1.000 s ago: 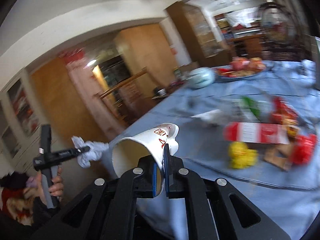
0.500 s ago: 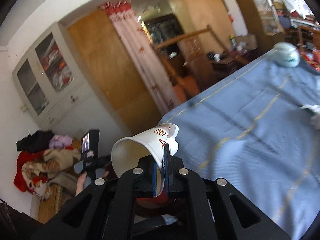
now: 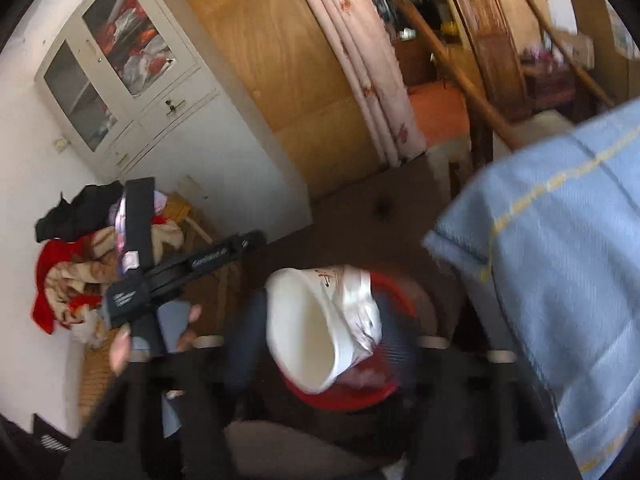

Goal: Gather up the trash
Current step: 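Carry the bag and cup to the red wastebasket and open both tools, then move both tools back over the table toward the remaining trash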

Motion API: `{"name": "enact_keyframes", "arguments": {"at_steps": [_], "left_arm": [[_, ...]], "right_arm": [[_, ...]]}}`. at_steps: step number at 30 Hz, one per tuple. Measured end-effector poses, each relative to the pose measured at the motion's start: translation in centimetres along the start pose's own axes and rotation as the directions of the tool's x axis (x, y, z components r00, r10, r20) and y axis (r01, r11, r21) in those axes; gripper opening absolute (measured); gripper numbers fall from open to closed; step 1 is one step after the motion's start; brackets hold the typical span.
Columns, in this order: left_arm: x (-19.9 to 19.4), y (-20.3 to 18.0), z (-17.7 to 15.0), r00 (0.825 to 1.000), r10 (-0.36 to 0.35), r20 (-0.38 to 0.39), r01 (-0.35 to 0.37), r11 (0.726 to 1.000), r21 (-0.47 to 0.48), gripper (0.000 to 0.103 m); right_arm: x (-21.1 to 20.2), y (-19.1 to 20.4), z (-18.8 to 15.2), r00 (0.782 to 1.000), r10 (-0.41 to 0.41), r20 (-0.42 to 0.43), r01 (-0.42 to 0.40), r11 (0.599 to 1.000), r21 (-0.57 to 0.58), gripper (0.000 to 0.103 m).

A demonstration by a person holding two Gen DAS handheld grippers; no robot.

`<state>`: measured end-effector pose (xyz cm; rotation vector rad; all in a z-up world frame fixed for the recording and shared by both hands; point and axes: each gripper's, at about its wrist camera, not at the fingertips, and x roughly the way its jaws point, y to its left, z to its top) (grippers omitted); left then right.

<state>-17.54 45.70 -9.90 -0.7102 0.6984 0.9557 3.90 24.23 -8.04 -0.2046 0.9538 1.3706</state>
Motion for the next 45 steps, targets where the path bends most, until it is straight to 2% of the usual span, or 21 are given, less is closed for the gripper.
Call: {"name": "enact_keyframes", "arguments": {"at_steps": [3, 8, 12, 15, 18, 20, 22, 26, 28, 29, 34, 38, 41, 45], "left_arm": [[-0.3, -0.5, -0.2, 1.000, 0.013, 0.019, -0.014, 1.000, 0.025, 0.094], [-0.9, -1.5, -0.7, 1.000, 0.000, 0.020, -0.001, 0.998, 0.063, 0.094], [-1.8, -2.9, -1.1, 0.999, -0.012, 0.037, 0.008, 0.995, 0.100, 0.094], [-3.2, -4.2, -1.5, 0.998, -0.046, 0.050, 0.039, 0.991, 0.130, 0.094], [-4.9, -5.7, -2.1, 0.994, -0.079, 0.072, 0.065, 0.982, 0.176, 0.096], [-6.2, -6.6, -2.5, 0.990, -0.102, 0.093, 0.082, 0.977, 0.198, 0.096], [-7.4, -7.5, -2.9, 0.986, -0.132, 0.103, 0.107, 0.970, 0.221, 0.096], [-9.4, -8.9, -3.8, 0.973, -0.199, 0.112, 0.165, 0.952, 0.257, 0.096], [-10.6, -9.5, -4.3, 0.964, -0.234, 0.124, 0.193, 0.941, 0.278, 0.096], [-11.1, -9.8, -4.6, 0.959, -0.252, 0.132, 0.205, 0.934, 0.293, 0.096], [-13.0, -11.8, -6.2, 0.943, -0.286, 0.169, 0.211, 0.908, 0.361, 0.096], [-14.7, -12.8, -7.2, 0.922, -0.330, 0.203, 0.226, 0.883, 0.411, 0.096], [-15.9, -13.4, -7.7, 0.904, -0.375, 0.205, 0.256, 0.860, 0.442, 0.096], [-16.9, -13.8, -8.2, 0.881, -0.433, 0.189, 0.306, 0.827, 0.471, 0.096]], "right_arm": [[-1.1, 0.5, 0.0, 0.999, -0.020, 0.030, 0.021, 0.999, -0.041, 0.063], [-3.1, -0.5, -0.4, 0.997, -0.032, 0.069, 0.032, 0.999, -0.001, 0.064], [-5.0, -1.2, -1.3, 0.989, -0.081, 0.125, 0.079, 0.997, 0.026, 0.075], [-7.0, -2.0, -1.9, 0.980, -0.116, 0.164, 0.109, 0.993, 0.056, 0.080], [-9.4, -2.8, -2.5, 0.963, -0.162, 0.217, 0.143, 0.985, 0.098, 0.089], [-10.9, -3.1, -3.1, 0.951, -0.188, 0.246, 0.164, 0.980, 0.116, 0.091], [-12.8, -3.3, -4.0, 0.931, -0.234, 0.281, 0.203, 0.970, 0.135, 0.097], [-16.3, -3.5, -5.8, 0.877, -0.326, 0.354, 0.282, 0.944, 0.172, 0.097], [-18.2, -3.6, -6.9, 0.832, -0.393, 0.392, 0.340, 0.919, 0.198, 0.097], [-18.9, -3.7, -7.3, 0.817, -0.412, 0.404, 0.358, 0.911, 0.207, 0.097], [-22.7, -4.2, -9.2, 0.719, -0.528, 0.451, 0.451, 0.849, 0.276, 0.097], [-24.9, -4.4, -10.5, 0.660, -0.577, 0.481, 0.493, 0.816, 0.303, 0.097], [-26.0, -4.6, -10.9, 0.635, -0.595, 0.493, 0.506, 0.802, 0.317, 0.097], [-27.2, -4.7, -11.8, 0.621, -0.602, 0.502, 0.509, 0.797, 0.325, 0.097]]}}
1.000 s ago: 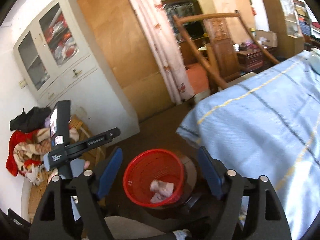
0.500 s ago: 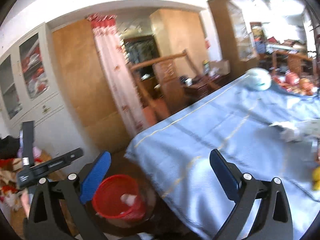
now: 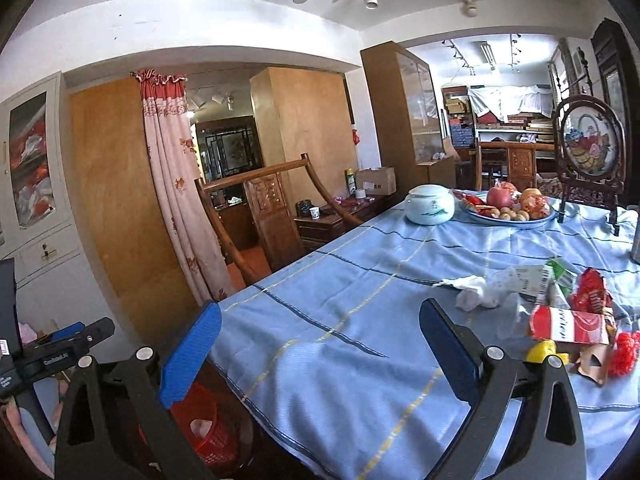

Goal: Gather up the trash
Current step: 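Move both tools back over the table toward the remaining trash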

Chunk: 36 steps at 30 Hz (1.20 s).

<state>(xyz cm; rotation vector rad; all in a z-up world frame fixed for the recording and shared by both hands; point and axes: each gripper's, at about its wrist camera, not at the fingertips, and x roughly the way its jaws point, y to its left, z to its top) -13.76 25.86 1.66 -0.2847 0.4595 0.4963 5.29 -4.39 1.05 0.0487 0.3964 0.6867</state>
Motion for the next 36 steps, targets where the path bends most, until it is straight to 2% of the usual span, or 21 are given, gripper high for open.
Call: {"name": "enact_keyframes", "arguments": {"at_steps": [8, 18, 21, 26, 29, 31, 36], "left_arm": [[1.3, -2.6, -0.8, 0.999, -0.001, -0.033, 0.003, 0.998, 0.065, 0.096], [4.4, -9.2, -2.0, 0.996, -0.031, -0.086, 0.048, 0.978, 0.201, 0.096], [5.3, -10.6, -2.3, 0.992, -0.064, -0.110, 0.088, 0.970, 0.226, 0.096], [7.8, -12.8, -2.8, 0.977, -0.117, -0.179, 0.157, 0.961, 0.229, 0.096], [9.5, -14.3, -3.2, 0.956, -0.160, -0.245, 0.208, 0.960, 0.186, 0.096], [9.9, -15.3, -3.6, 0.944, -0.199, -0.264, 0.247, 0.955, 0.163, 0.096], [10.1, -17.1, -4.4, 0.939, -0.220, -0.265, 0.273, 0.945, 0.183, 0.096]], "right_arm": [[-1.2, -3.7, -0.5, 0.996, -0.080, -0.030, 0.081, 0.996, 0.024, 0.097], [-0.1, -11.2, -0.3, 0.983, -0.140, -0.122, 0.160, 0.970, 0.180, 0.097], [-0.8, -13.5, -0.4, 0.980, -0.159, -0.123, 0.185, 0.954, 0.237, 0.097], [-2.8, -16.4, -1.5, 0.968, -0.234, -0.093, 0.251, 0.925, 0.284, 0.098], [-3.1, -18.2, -2.5, 0.951, -0.286, -0.114, 0.307, 0.907, 0.288, 0.098], [-2.6, -19.6, -2.9, 0.948, -0.276, -0.156, 0.313, 0.899, 0.307, 0.098], [-1.8, -21.5, -3.2, 0.942, -0.259, -0.213, 0.320, 0.885, 0.340, 0.098]]}}
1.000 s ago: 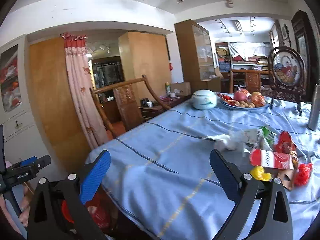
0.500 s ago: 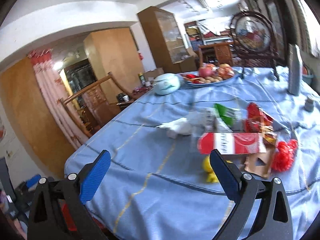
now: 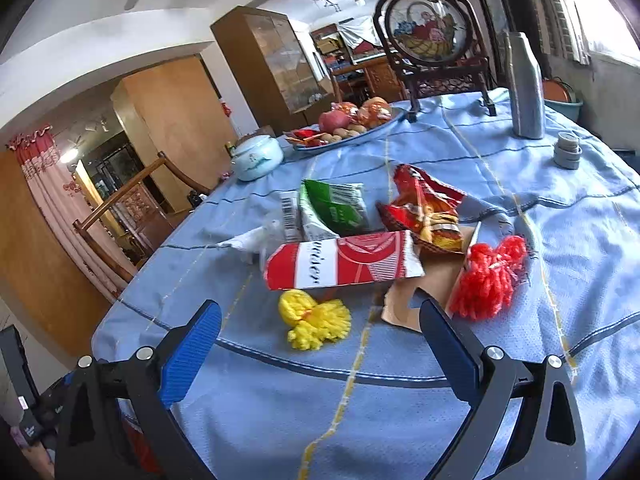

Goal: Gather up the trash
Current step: 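Move both tools back over the table toward the remaining trash, then grasp the white tissue with the left tool while the right tool grasps a cardboard piece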

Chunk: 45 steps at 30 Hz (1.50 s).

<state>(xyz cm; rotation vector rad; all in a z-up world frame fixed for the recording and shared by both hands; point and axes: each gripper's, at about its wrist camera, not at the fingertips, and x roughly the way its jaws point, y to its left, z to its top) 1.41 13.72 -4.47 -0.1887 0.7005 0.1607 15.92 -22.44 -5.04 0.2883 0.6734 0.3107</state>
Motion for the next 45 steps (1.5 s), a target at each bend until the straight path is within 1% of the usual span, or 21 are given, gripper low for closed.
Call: {"name": "enact_keyframes", "arguments": {"at_steps": [3, 6, 9, 12, 15, 18, 21, 24, 25, 27, 28, 34, 36, 37, 38, 39, 40, 41, 42, 44, 45], "left_arm": [[0.6, -0.2, 0.2, 1.000, -0.007, -0.013, 0.007, 1.000, 0.018, 0.096], [0.6, 0.2, 0.6, 1.000, -0.002, -0.005, 0.002, 1.000, 0.031, 0.096], [1.2, 0.2, 1.8, 1.000, -0.006, -0.004, 0.006, 0.999, 0.045, 0.096], [1.9, -0.4, 2.9, 1.000, -0.020, -0.012, 0.020, 0.998, 0.060, 0.096], [3.0, -2.0, 4.1, 0.997, -0.074, -0.035, 0.077, 0.992, 0.097, 0.096], [4.9, -4.5, 5.3, 0.990, -0.122, -0.072, 0.132, 0.981, 0.144, 0.096], [7.0, -7.4, 6.9, 0.976, -0.184, -0.120, 0.203, 0.964, 0.171, 0.096], [9.0, -10.3, 8.5, 0.954, -0.251, -0.163, 0.280, 0.941, 0.192, 0.096], [9.7, -11.1, 9.1, 0.952, -0.253, -0.170, 0.285, 0.938, 0.199, 0.096], [11.1, -12.3, 10.2, 0.951, -0.252, -0.177, 0.285, 0.938, 0.197, 0.096], [12.1, -12.8, 10.8, 0.947, -0.259, -0.189, 0.294, 0.937, 0.187, 0.096], [17.1, -13.2, 13.0, 0.912, -0.308, -0.270, 0.332, 0.942, 0.046, 0.095], [18.1, -12.9, 12.9, 0.900, -0.318, -0.300, 0.336, 0.942, 0.012, 0.082], [18.3, -13.0, 12.8, 0.888, -0.333, -0.316, 0.353, 0.936, 0.006, 0.065], [18.3, -13.1, 12.7, 0.883, -0.341, -0.322, 0.364, 0.931, 0.012, 0.047], [18.3, -13.3, 12.7, 0.882, -0.344, -0.322, 0.371, 0.928, 0.023, 0.040], [18.0, -13.6, 12.6, 0.883, -0.346, -0.317, 0.377, 0.925, 0.041, 0.023], [17.6, -13.8, 12.6, 0.884, -0.348, -0.313, 0.382, 0.923, 0.050, 0.015], [17.2, -13.8, 12.6, 0.884, -0.353, -0.305, 0.386, 0.921, 0.055, 0.013], [15.3, -13.4, 12.7, 0.898, -0.354, -0.262, 0.385, 0.920, 0.076, 0.012], [13.8, -13.1, 12.7, 0.911, -0.345, -0.227, 0.373, 0.923, 0.094, 0.012]], "right_arm": [[0.2, -0.2, 0.0, 1.000, -0.018, 0.018, 0.018, 1.000, 0.006, 0.098], [0.6, -0.2, -0.1, 1.000, -0.016, 0.017, 0.016, 1.000, 0.020, 0.098], [0.5, -0.1, -0.3, 0.999, -0.025, 0.027, 0.025, 1.000, 0.010, 0.098], [0.0, -0.5, -0.2, 0.997, -0.056, 0.055, 0.057, 0.998, -0.011, 0.098], [-0.3, -1.3, 0.0, 0.992, -0.098, 0.080, 0.101, 0.995, -0.027, 0.098], [-0.7, -2.7, 0.5, 0.992, -0.097, 0.081, 0.098, 0.995, -0.003, 0.098], [-1.4, -3.8, 1.3, 0.980, -0.161, 0.113, 0.164, 0.986, -0.009, 0.098], [-1.7, -4.7, 1.5, 0.969, -0.204, 0.142, 0.208, 0.978, -0.015, 0.098], [-1.4, -5.2, 1.4, 0.972, -0.196, 0.131, 0.197, 0.980, -0.001, 0.098], [-1.2, -5.7, 1.6, 0.983, -0.136, 0.120, 0.136, 0.991, 0.007, 0.098], [-1.0, -5.9, 1.8, 0.987, -0.112, 0.118, 0.111, 0.994, 0.011, 0.098], [-0.5, -7.6, 2.2, 0.992, -0.045, 0.122, 0.032, 0.994, 0.105, 0.098], [-0.4, -8.4, 2.2, 0.993, -0.020, 0.118, 0.003, 0.989, 0.147, 0.098], [-0.3, -8.8, 2.2, 0.993, -0.005, 0.117, -0.014, 0.986, 0.167, 0.098], [-0.3, -8.9, 2.2, 0.993, 0.002, 0.115, -0.023, 0.984, 0.177, 0.098], [-0.2, -9.1, 2.2, 0.994, 0.007, 0.112, -0.028, 0.982, 0.186, 0.098], [-0.1, -9.1, 2.2, 0.994, 0.008, 0.108, -0.028, 0.981, 0.190, 0.098], [0.0, -9.0, 2.2, 0.994, 0.008, 0.105, -0.028, 0.982, 0.188, 0.098], [0.0, -8.9, 2.1, 0.994, 0.006, 0.106, -0.025, 0.983, 0.183, 0.098], [-0.1, -8.6, 2.1, 0.994, -0.007, 0.112, -0.011, 0.986, 0.167, 0.098], [-0.2, -8.4, 2.1, 0.993, -0.013, 0.114, -0.005, 0.988, 0.157, 0.098]]}}
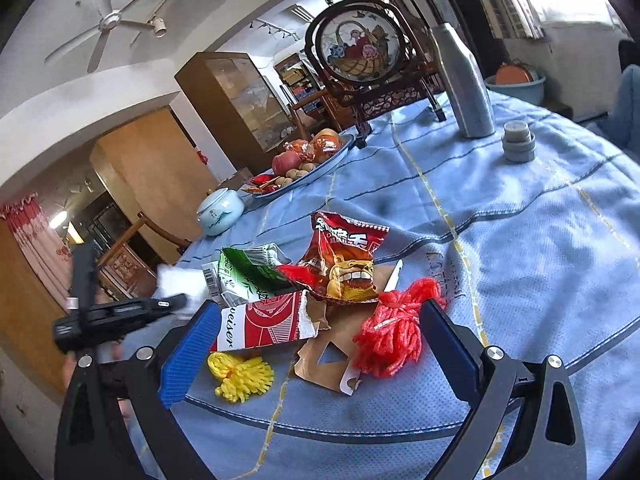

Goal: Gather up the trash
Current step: 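Grasp the white tissue with the left tool while the right tool grasps a cardboard piece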

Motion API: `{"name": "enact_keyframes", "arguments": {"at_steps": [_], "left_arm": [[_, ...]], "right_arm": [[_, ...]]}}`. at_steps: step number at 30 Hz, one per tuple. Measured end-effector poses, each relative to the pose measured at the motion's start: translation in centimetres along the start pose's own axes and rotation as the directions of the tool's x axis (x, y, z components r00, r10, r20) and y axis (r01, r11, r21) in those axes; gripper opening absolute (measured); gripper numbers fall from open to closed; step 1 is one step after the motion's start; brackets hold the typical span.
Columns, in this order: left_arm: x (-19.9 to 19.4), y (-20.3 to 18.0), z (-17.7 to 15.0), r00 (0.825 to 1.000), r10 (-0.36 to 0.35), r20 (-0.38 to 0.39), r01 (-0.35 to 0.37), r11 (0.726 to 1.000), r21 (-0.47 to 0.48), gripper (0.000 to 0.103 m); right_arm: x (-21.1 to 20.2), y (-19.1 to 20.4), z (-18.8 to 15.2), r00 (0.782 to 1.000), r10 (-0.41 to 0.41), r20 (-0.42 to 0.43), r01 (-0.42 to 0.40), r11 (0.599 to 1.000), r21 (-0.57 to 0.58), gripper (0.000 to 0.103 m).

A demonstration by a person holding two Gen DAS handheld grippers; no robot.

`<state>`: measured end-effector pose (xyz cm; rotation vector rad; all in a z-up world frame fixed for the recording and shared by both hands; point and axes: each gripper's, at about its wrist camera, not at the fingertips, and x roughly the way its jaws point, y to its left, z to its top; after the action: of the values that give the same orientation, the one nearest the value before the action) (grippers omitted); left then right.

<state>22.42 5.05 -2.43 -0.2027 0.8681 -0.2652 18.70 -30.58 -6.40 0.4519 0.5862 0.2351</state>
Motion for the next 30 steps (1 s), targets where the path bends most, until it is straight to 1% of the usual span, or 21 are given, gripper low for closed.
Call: {"name": "enact_keyframes", "arguments": {"at_steps": [3, 6, 9, 11, 12, 13, 16, 18, 21, 22, 23, 24, 27, 30], "left_arm": [[-3.3, 0.1, -1.1, 0.997, 0.025, 0.069, -0.027, 0.999, 0.019, 0.012], [-7.4, 1.1, -3.1, 0.990, 0.040, 0.132, -0.043, 0.999, 0.015, 0.012], [-9.8, 2.6, -4.8, 0.988, 0.059, 0.144, -0.059, 0.998, -0.002, 0.012], [-10.6, 3.4, -5.7, 0.987, 0.072, 0.145, -0.071, 0.997, -0.012, 0.012], [-11.2, 4.0, -6.4, 0.985, 0.087, 0.148, -0.085, 0.996, -0.017, 0.012], [-11.5, 4.5, -6.9, 0.984, 0.099, 0.149, -0.096, 0.995, -0.023, 0.012], [-12.4, 6.1, -8.1, 0.981, 0.118, 0.152, -0.111, 0.992, -0.054, 0.012], [-12.7, 6.8, -8.6, 0.982, 0.113, 0.152, -0.103, 0.992, -0.075, 0.012], [-13.0, 7.7, -9.1, 0.981, 0.117, 0.157, -0.102, 0.990, -0.100, 0.012], [-13.1, 7.7, -9.3, 0.980, 0.122, 0.159, -0.107, 0.989, -0.102, 0.012], [-13.2, 7.8, -9.4, 0.979, 0.127, 0.162, -0.111, 0.988, -0.105, 0.012], [-13.4, 7.9, -9.5, 0.977, 0.131, 0.167, -0.114, 0.988, -0.109, 0.012], [-14.0, 8.1, -9.7, 0.973, 0.144, 0.178, -0.125, 0.986, -0.115, 0.012], [-14.7, 8.6, -10.0, 0.970, 0.157, 0.186, -0.135, 0.983, -0.127, 0.012]], "right_arm": [[0.2, 0.5, 0.0, 1.000, -0.011, -0.010, 0.010, 0.999, -0.034, 0.098], [0.5, 1.3, -0.1, 0.999, -0.018, -0.036, 0.015, 0.997, -0.074, 0.098], [1.1, 2.5, -0.4, 0.996, -0.021, -0.088, 0.009, 0.991, -0.133, 0.098], [1.6, 3.4, -0.7, 0.991, -0.022, -0.130, 0.000, 0.986, -0.166, 0.096], [2.0, 3.7, -0.9, 0.987, -0.006, -0.162, -0.020, 0.987, -0.162, 0.094], [2.7, 3.8, -1.1, 0.977, 0.036, -0.211, -0.065, 0.990, -0.129, 0.091], [4.5, 3.9, -1.4, 0.946, 0.128, -0.298, -0.140, 0.990, -0.020, 0.085], [5.4, 4.2, -1.4, 0.940, 0.133, -0.314, -0.139, 0.990, 0.006, 0.082], [6.7, 4.5, -0.8, 0.945, 0.132, -0.300, -0.120, 0.991, 0.058, 0.080], [7.1, 4.4, -0.5, 0.948, 0.129, -0.290, -0.111, 0.991, 0.078, 0.066], [7.4, 4.3, 0.1, 0.956, 0.120, -0.267, -0.100, 0.991, 0.087, 0.049], [7.5, 4.4, 0.4, 0.962, 0.109, -0.252, -0.092, 0.993, 0.079, 0.011], [6.2, 4.3, 1.0, 0.977, 0.118, -0.178, -0.105, 0.992, 0.076, 0.006], [4.2, 5.1, 1.4, 0.982, 0.144, -0.123, -0.140, 0.989, 0.042, 0.002]]}}
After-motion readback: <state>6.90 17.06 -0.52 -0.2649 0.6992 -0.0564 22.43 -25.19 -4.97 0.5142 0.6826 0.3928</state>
